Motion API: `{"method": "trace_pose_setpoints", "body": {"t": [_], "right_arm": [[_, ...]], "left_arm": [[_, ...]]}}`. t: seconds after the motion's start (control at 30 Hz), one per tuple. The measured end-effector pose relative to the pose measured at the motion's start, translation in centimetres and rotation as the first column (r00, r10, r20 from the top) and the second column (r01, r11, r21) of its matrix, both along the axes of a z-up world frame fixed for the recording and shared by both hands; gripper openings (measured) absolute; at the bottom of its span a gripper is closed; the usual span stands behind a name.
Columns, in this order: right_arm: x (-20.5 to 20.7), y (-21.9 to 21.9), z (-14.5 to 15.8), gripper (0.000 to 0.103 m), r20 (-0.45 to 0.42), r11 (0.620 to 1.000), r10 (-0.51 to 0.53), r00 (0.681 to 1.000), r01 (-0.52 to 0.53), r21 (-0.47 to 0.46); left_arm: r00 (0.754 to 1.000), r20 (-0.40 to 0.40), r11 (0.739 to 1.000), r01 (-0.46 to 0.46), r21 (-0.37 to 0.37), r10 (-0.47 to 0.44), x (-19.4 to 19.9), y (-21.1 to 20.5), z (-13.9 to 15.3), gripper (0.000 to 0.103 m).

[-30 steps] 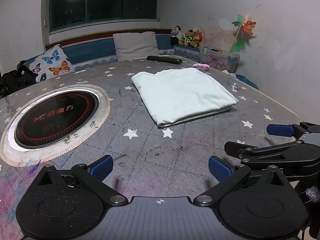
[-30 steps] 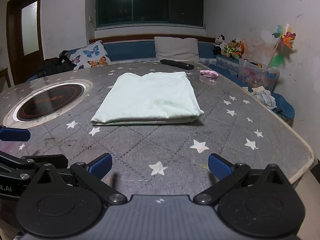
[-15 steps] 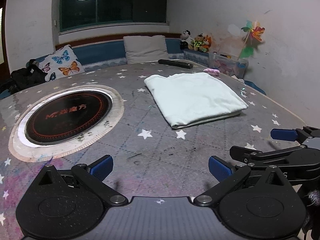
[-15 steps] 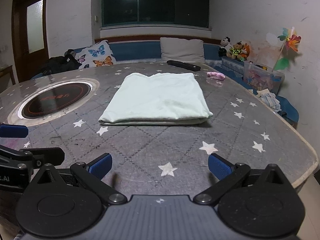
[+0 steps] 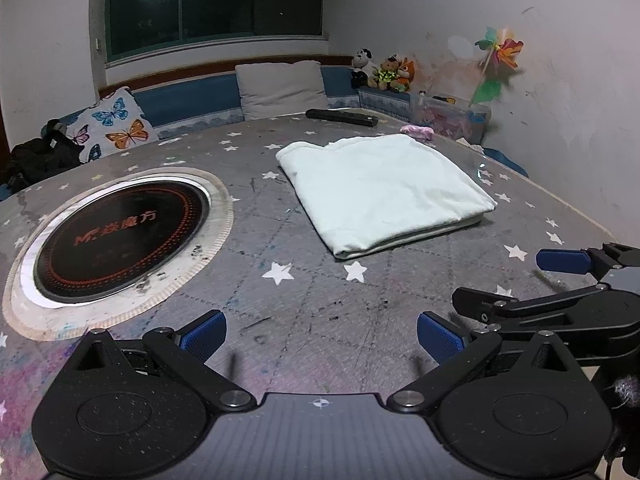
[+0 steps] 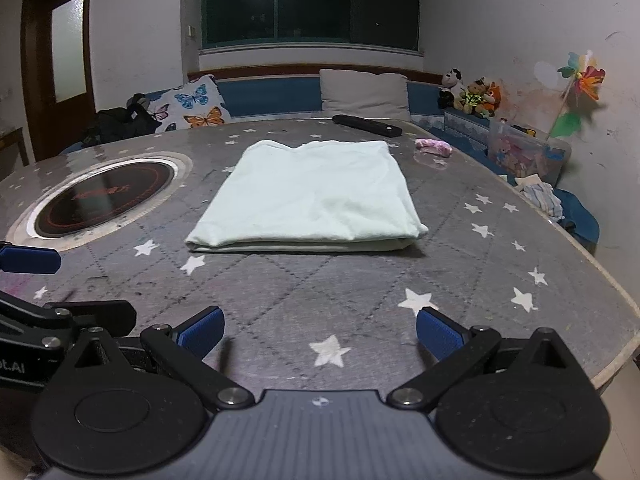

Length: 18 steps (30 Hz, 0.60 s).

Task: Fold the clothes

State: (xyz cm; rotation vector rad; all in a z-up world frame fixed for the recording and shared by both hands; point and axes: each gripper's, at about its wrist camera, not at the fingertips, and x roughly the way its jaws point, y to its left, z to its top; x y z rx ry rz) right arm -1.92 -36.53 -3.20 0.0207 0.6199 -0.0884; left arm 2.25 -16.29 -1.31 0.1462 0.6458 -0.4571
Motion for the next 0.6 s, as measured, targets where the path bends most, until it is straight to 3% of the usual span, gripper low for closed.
{"method": "trace_pose_setpoints", "body": {"t": [0.6], "right_arm": [[2.5, -1.3, 0.1, 0.103, -0.009, 1.000, -0.015, 1.000, 0.015, 0.012]], "left_arm": [[0.999, -0.044, 1.000, 0.011, 0.017, -0.010, 2.7, -1.1, -0.4, 0.103]]}}
